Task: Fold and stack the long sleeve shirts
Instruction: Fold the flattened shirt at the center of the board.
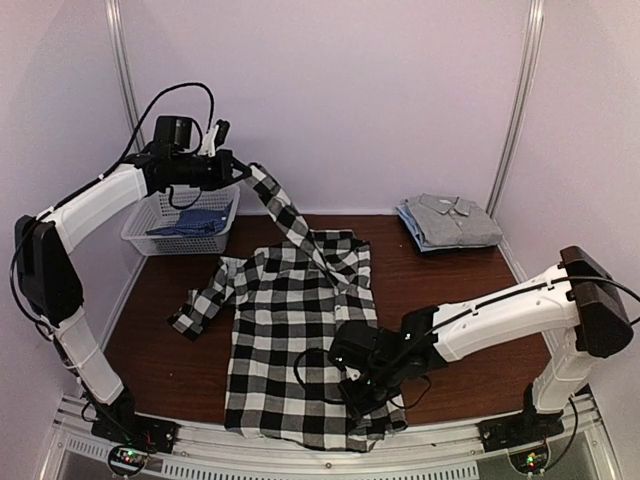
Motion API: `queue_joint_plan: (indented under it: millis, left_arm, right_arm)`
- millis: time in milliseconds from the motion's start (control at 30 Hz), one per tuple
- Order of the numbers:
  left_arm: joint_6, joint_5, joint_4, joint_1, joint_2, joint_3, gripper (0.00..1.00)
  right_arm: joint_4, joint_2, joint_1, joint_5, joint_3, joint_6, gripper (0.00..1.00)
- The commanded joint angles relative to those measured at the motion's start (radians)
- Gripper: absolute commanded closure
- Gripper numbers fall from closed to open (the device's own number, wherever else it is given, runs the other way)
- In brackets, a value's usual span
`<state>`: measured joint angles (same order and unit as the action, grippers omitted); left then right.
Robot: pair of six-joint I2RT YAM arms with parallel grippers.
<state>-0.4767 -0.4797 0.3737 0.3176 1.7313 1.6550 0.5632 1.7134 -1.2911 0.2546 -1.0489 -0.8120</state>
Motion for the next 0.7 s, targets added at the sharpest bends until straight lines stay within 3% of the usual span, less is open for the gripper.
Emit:
queue_joint_plan:
  millis: [0, 467, 567, 667]
  left_arm:
    - [0.037, -0.02, -0.066, -0.005, -0.053, 0.052, 1.0]
    - [0.045, 0.172, 0.003, -0.008, -0.067, -0.087, 1.0]
    - [0.043, 0.17, -0.002, -0.008, -0.059, -0.118, 1.0]
    - [0.041, 0.156, -0.006, -0.008, -0.061, -0.138, 1.0]
  right_arm:
    - [-0.013, 0.004, 0.003, 0.022, -0.041, 0.02, 0.98]
    - [-0.082, 0.043, 0.016, 0.054, -0.082, 0.029, 0.95]
    - [-0.105, 0.054, 0.022, 0.069, -0.079, 0.03, 0.9]
    - [-0.101, 0.045, 0.025, 0.059, -0.09, 0.043, 0.75]
